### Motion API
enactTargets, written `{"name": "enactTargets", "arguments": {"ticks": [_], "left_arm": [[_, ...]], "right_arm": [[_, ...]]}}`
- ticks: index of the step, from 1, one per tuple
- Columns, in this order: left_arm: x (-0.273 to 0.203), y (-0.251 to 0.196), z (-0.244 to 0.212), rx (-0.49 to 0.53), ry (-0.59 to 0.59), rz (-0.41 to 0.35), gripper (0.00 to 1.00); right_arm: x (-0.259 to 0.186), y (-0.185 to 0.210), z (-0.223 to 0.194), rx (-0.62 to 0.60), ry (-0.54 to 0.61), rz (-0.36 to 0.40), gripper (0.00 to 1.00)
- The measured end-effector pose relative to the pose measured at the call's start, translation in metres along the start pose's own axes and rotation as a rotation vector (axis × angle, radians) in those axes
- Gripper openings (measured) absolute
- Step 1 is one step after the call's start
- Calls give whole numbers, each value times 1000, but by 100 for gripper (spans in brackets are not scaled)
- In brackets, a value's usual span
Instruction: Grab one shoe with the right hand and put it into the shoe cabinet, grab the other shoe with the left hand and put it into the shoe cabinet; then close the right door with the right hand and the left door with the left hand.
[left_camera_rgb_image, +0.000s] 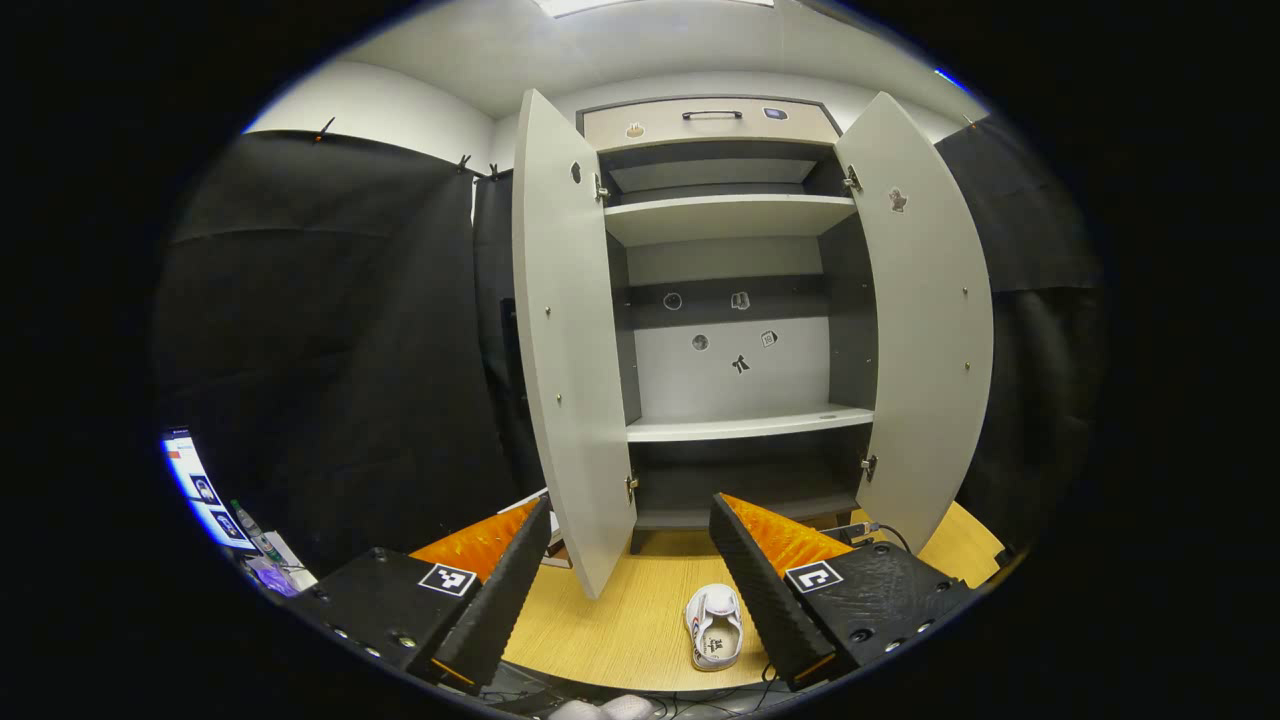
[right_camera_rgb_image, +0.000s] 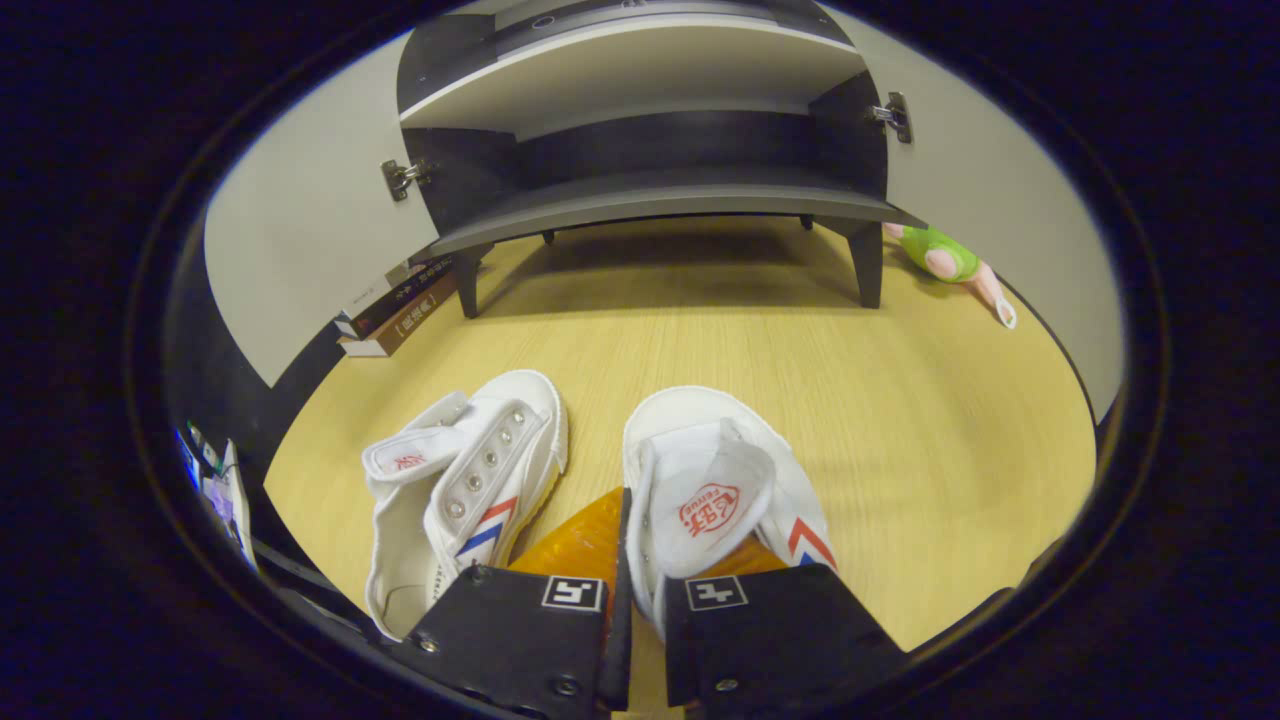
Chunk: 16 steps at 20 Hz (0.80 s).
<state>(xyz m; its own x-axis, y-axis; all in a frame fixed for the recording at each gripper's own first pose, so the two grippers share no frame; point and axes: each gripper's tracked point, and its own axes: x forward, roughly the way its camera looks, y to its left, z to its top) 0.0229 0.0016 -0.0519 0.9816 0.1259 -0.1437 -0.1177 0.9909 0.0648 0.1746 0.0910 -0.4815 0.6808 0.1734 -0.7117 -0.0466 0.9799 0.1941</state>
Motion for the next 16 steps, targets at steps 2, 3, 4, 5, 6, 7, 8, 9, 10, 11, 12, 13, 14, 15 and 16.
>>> {"name": "enactTargets", "arguments": {"ticks": [2, 3, 4, 5, 6, 7, 8, 9, 10, 11, 12, 13, 14, 15, 16], "left_arm": [[2, -5, -1, -5, 6, -8, 96], [1, -7, -1, -7, 3, -12, 96], [2, -8, 1, -7, -4, -13, 96], [2, -7, 2, -6, -9, -13, 96], [2, -8, 3, -7, -9, -15, 96], [0, -8, 4, -11, -10, -17, 96], [-2, -9, 5, -16, -13, -22, 96], [-4, -9, 6, -17, -18, -25, 96], [-5, -9, 7, -18, -21, -29, 96], [-7, -8, 7, -18, -25, -33, 96], [-10, -8, 6, -19, -27, -39, 96], [-13, -8, 5, -19, -29, -43, 96], [-16, -6, 3, -19, -31, -47, 96], [-19, -5, 2, -18, -35, -49, 96], [-22, -3, 0, -19, -35, -48, 96]], "right_arm": [[-3, 1, 0, -14, 14, 24, 11], [-6, 2, 1, -10, 21, 33, 9], [-8, 2, 4, -3, 20, 37, 8], [-13, 0, 9, 8, 13, 39, 8], [-21, 0, 14, 19, 8, 41, 8], [-27, 0, 21, 16, -6, 41, 8], [-37, 1, 29, 7, -26, 38, 8], [-47, 2, 40, -7, -48, 36, 8], [-58, 5, 51, -18, -68, 36, 8], [-70, 7, 63, -21, -91, 36, 8], [-84, 11, 76, -24, -114, 38, 8], [-98, 14, 91, -28, -143, 39, 8], [-111, 18, 107, -35, -175, 41, 8], [-125, 21, 125, -43, -206, 40, 8], [-138, 25, 144, -49, -239, 38, 8]]}}
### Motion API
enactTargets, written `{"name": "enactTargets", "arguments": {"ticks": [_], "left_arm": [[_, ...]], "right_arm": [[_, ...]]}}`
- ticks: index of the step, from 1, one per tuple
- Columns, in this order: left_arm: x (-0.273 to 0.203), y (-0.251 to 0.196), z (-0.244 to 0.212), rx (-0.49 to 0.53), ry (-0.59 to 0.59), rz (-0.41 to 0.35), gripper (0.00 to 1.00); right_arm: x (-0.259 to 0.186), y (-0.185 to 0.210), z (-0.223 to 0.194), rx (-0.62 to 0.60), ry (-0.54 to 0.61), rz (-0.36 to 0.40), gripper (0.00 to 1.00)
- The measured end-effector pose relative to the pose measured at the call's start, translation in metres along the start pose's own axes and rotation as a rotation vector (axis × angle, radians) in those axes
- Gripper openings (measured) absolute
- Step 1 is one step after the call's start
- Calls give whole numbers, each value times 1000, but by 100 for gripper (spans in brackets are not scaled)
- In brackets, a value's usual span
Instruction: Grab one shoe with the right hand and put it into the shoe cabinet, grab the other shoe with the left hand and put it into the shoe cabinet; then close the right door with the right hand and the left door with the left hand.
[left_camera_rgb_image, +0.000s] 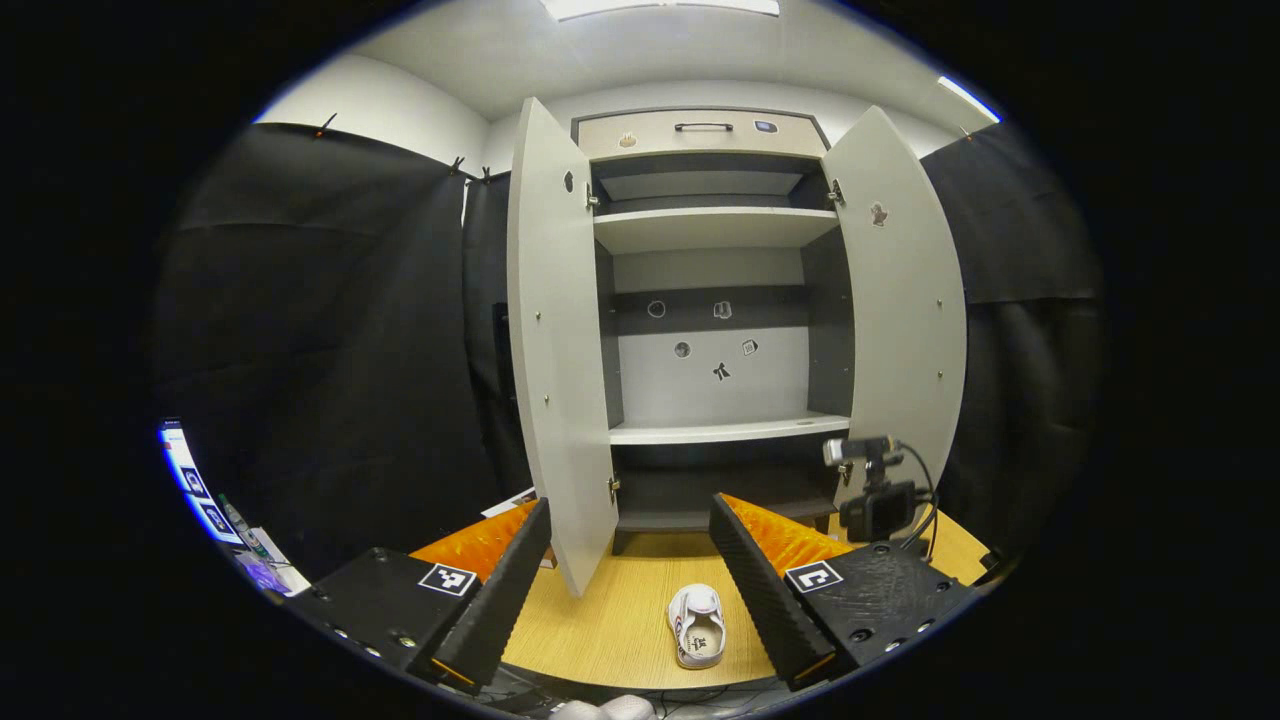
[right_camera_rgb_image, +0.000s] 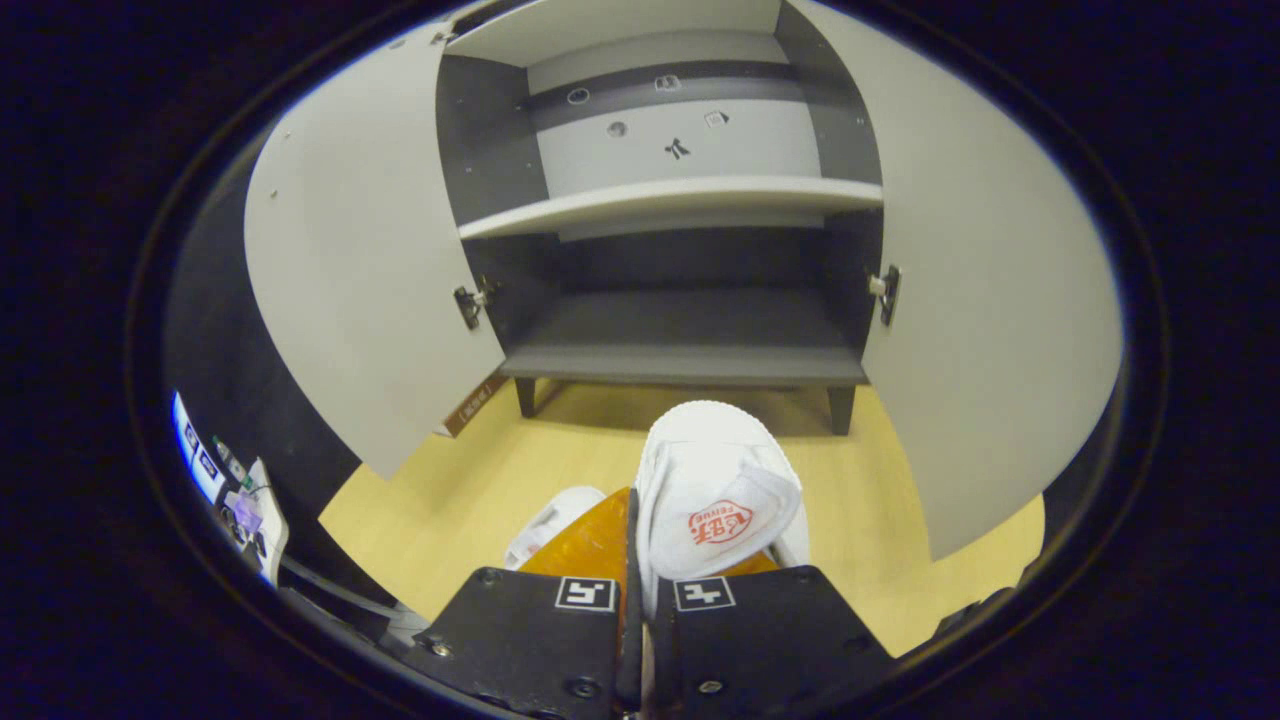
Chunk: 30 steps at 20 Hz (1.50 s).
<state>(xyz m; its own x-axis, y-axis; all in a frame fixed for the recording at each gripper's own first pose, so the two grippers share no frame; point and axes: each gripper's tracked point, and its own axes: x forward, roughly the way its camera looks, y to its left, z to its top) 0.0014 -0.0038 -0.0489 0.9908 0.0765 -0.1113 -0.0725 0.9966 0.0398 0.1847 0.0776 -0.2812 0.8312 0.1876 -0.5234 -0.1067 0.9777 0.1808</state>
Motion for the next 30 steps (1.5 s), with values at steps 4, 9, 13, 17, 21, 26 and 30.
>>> {"name": "enactTargets", "arguments": {"ticks": [4, 9, 13, 17, 21, 26, 30], "left_arm": [[-10, 6, -6, -17, 3, -1, 96], [-9, 12, -7, -18, -7, 11, 96], [-2, 9, -9, -16, 0, 22, 96], [9, 9, -9, -24, 9, 45, 96], [20, 10, -13, -25, 21, 97, 96], [25, 13, -15, -35, 47, 148, 96], [23, 16, -14, -35, 56, 178, 96]], "right_arm": [[-27, 11, 90, -28, -126, -3, 8], [-36, 24, 195, -61, -250, -11, 5], [-13, 26, 265, -81, -317, -34, 8], [29, 18, 320, -92, -348, -62, 6], [85, -1, 360, -99, -348, -122, 8], [159, -24, 361, -82, -221, -160, 8], [189, -35, 338, -36, -95, -163, 9]]}}
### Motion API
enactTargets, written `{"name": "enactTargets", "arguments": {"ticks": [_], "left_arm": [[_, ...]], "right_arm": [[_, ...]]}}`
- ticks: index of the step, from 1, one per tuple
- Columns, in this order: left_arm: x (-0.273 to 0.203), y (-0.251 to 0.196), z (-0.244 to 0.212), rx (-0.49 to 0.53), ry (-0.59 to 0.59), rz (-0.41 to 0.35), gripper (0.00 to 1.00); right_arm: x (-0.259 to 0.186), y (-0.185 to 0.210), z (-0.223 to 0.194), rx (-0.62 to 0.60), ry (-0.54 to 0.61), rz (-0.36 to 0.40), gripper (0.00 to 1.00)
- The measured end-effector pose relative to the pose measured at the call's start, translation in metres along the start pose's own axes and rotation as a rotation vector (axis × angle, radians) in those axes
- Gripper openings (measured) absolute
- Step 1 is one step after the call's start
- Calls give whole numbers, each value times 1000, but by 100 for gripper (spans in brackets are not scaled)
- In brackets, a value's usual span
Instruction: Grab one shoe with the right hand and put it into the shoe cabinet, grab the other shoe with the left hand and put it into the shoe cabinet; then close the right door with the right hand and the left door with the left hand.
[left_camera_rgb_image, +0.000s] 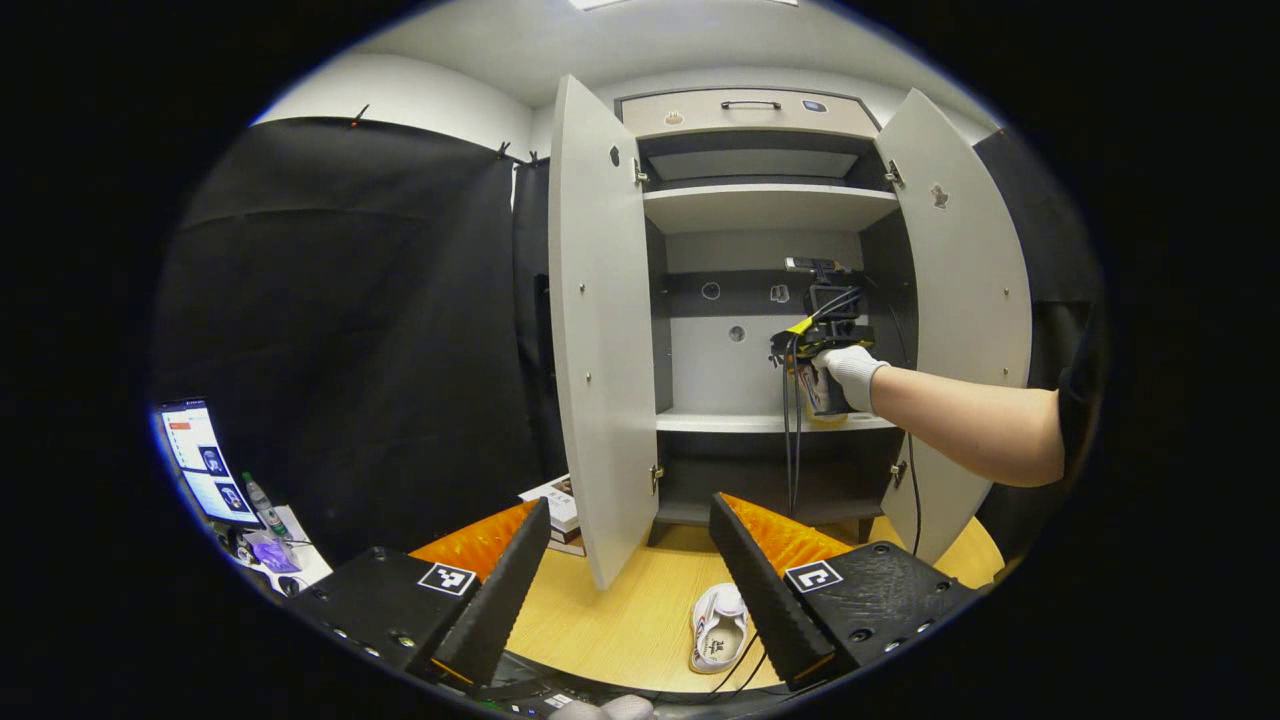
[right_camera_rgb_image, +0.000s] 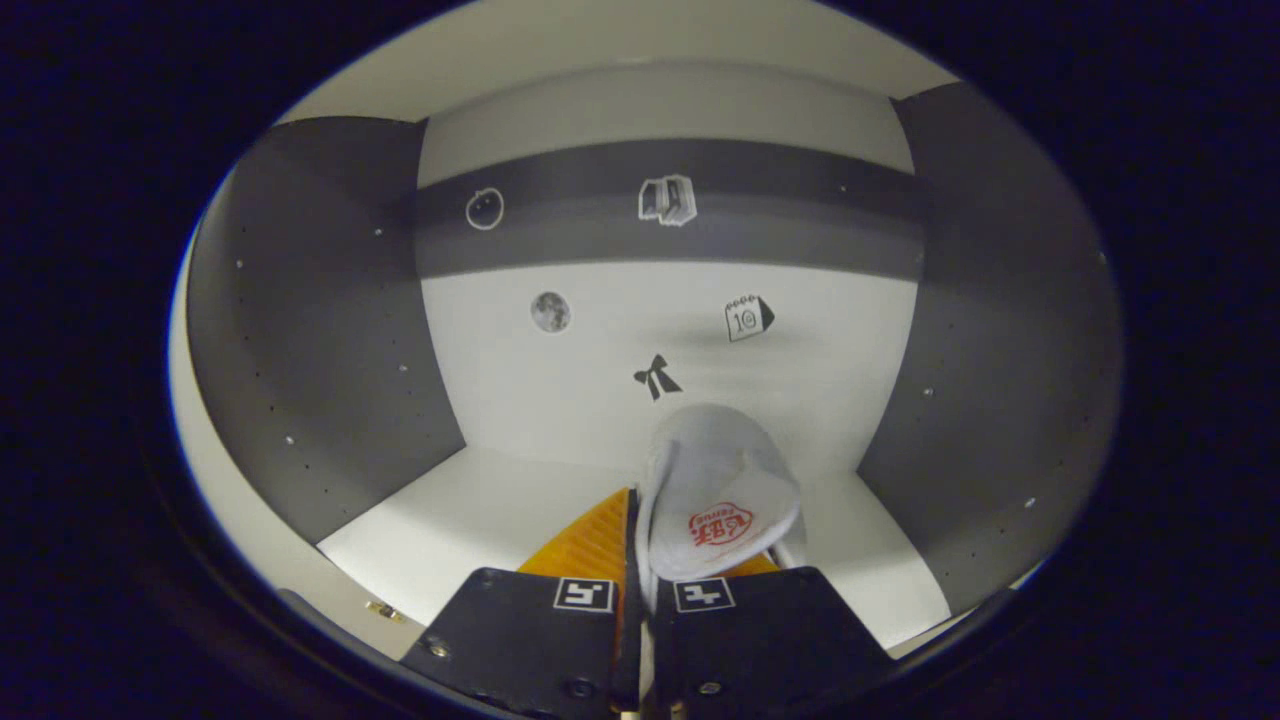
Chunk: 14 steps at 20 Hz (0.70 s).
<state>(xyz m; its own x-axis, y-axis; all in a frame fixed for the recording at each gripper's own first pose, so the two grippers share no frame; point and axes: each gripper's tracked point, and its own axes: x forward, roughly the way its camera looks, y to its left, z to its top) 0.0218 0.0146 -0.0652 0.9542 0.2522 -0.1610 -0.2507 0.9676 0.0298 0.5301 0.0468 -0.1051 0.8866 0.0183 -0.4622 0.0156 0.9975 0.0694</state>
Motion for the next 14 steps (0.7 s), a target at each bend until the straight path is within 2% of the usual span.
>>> {"name": "enactTargets", "arguments": {"ticks": [3, 6, 8, 10, 11, 14], "left_arm": [[1, 6, -4, 3, 7, 24, 96], [1, 9, -8, 9, 20, 38, 96], [-1, 9, -7, 10, 16, 47, 96], [-3, 7, -4, 6, 7, 50, 96], [-4, 7, -3, 9, 3, 52, 96], [-5, 6, -1, 13, -4, 52, 96]], "right_arm": [[12, -3, -7, 15, 98, -20, 8], [21, 3, -21, -22, 203, 22, 12], [21, 8, -23, 30, 229, 41, 16], [19, 14, -27, 49, 243, 75, 28], [15, 13, -27, 61, 237, 75, 47], [0, 8, -13, 92, 171, 69, 46]]}}
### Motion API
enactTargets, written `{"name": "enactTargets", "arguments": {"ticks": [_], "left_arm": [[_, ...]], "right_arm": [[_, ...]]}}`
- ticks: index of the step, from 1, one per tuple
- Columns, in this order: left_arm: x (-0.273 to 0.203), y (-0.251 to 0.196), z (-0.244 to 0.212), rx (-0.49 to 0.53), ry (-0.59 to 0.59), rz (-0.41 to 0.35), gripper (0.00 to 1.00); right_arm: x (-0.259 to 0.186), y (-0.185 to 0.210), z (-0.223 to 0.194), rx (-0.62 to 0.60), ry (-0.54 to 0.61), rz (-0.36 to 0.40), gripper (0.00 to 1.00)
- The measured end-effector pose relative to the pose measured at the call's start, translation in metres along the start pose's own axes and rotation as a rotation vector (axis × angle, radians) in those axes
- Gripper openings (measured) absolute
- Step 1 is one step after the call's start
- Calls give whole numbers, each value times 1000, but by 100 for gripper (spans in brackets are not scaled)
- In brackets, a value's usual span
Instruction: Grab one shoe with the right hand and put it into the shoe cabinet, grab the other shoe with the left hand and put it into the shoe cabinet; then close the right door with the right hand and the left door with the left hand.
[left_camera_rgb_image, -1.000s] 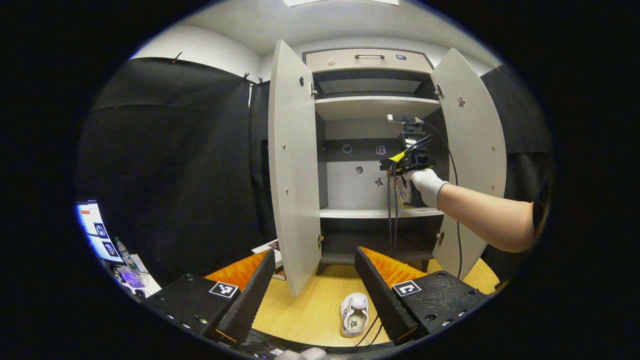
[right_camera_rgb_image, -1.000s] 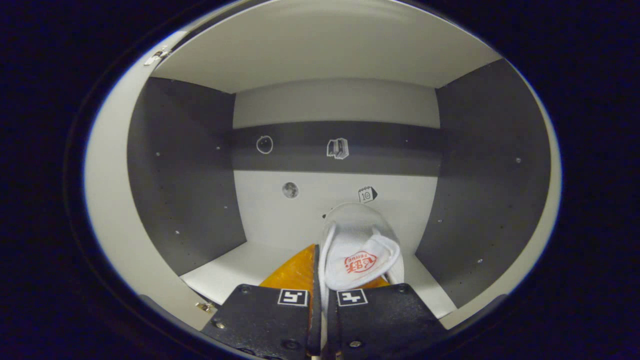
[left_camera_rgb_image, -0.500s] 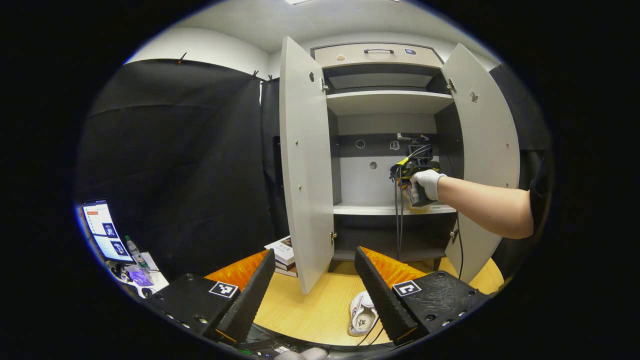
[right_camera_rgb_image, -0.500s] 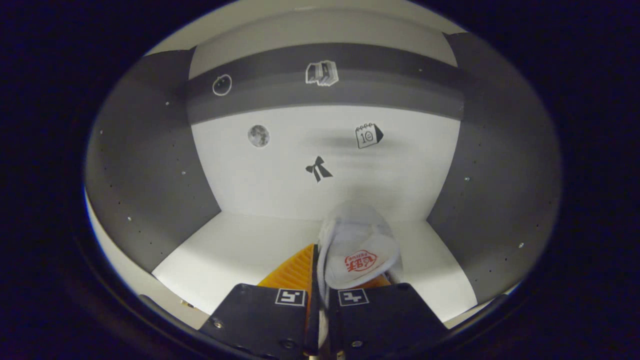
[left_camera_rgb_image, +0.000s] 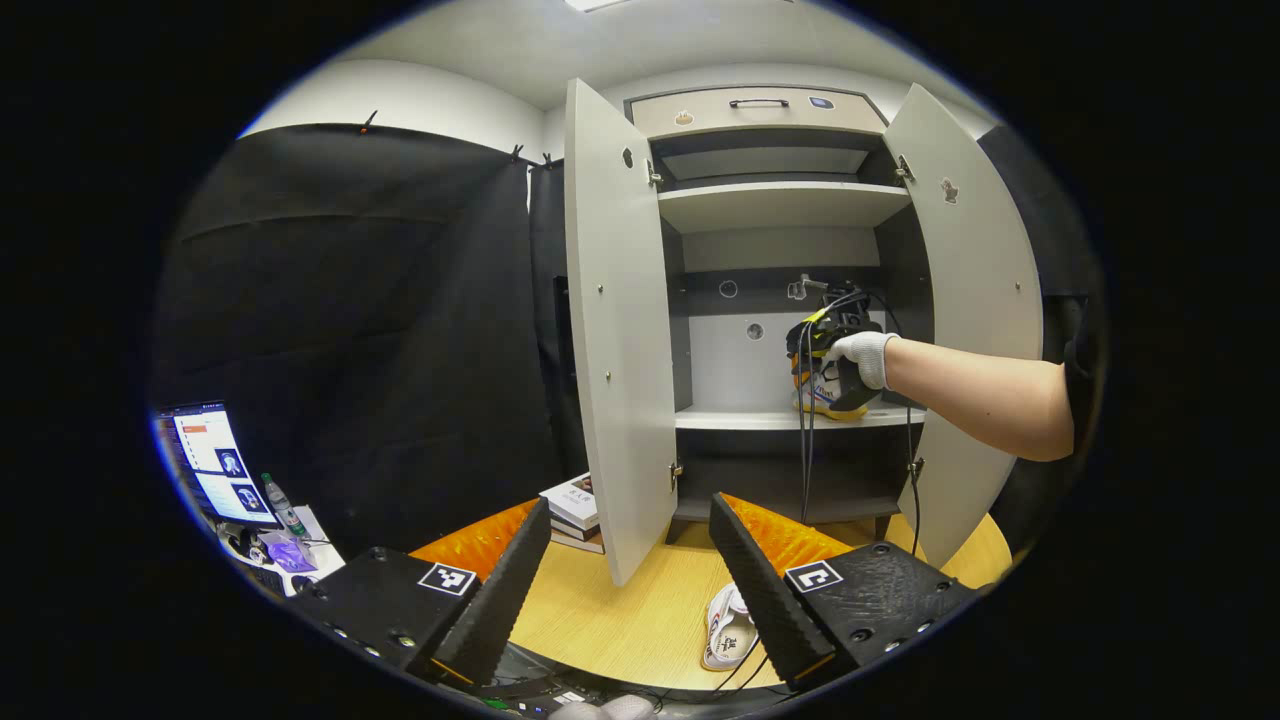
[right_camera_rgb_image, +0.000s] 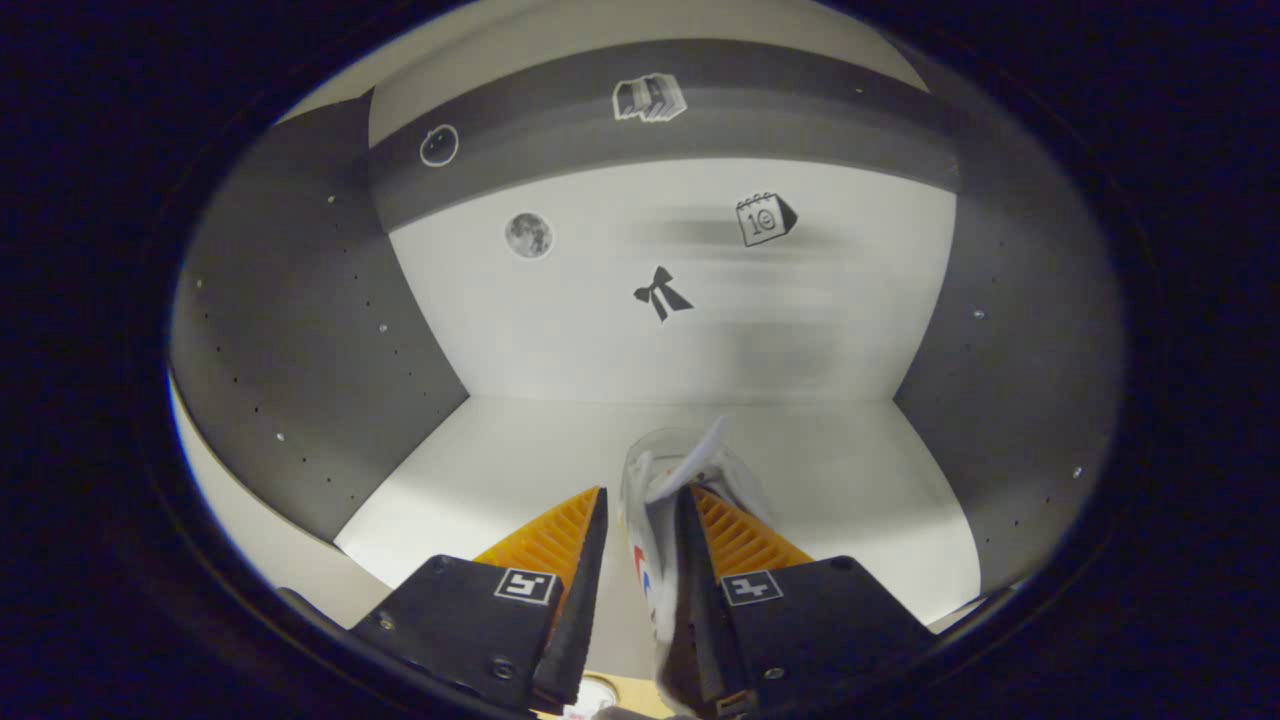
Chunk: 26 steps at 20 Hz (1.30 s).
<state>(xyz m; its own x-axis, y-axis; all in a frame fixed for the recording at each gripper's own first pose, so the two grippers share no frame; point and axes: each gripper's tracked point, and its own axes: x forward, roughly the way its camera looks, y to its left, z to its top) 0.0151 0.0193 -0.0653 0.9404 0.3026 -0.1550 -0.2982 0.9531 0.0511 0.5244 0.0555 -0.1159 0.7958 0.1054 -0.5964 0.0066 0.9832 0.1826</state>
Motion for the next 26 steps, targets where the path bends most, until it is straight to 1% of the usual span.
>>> {"name": "enactTargets", "arguments": {"ticks": [2, 3, 4, 5, 7, 8, 10, 11, 13, 15, 16, 19, 21, 24, 26], "left_arm": [[0, 1, 1, -5, -3, 4, 96], [1, 1, 1, -6, -6, 4, 96], [1, 1, 1, -6, -5, 4, 96], [2, 0, 2, -7, -9, -1, 96], [5, -1, 3, -6, -15, -25, 96], [7, -1, 5, -4, -23, -37, 96], [13, -4, 5, -6, -32, -82, 96], [16, -4, 5, -7, -36, -106, 96], [20, -3, 4, -6, -40, -155, 96], [24, 0, 4, 2, -48, -205, 96], [26, 2, 3, 12, -49, -226, 96], [31, 10, 3, 30, -65, -285, 96], [36, 15, 0, 40, -72, -308, 96], [41, 11, -13, 39, -52, -354, 96], [42, 6, -23, 42, -46, -380, 96]], "right_arm": [[-21, 1, 5, -6, -59, 11, 58], [-35, 1, 9, -19, -105, 10, 72], [-51, -1, 14, -43, -158, -2, 73], [-70, -2, 21, -72, -220, -8, 77], [-116, 7, 28, -120, -337, 15, 76], [-141, 6, 28, -140, -392, 7, 78], [-192, 10, 22, -162, -486, 12, 93], [-216, 11, 14, -165, -512, 14, 100], [-266, 13, 0, -143, -578, 39, 100], [-305, 19, -19, -148, -626, 75, 100], [-322, 15, -32, -153, -636, 69, 100], [-373, 0, -70, -136, -673, 17, 100], [-404, -8, -102, -108, -708, -27, 100], [-432, -21, -159, -91, -698, -77, 100], [-444, -25, -185, -66, -692, -87, 100]]}}
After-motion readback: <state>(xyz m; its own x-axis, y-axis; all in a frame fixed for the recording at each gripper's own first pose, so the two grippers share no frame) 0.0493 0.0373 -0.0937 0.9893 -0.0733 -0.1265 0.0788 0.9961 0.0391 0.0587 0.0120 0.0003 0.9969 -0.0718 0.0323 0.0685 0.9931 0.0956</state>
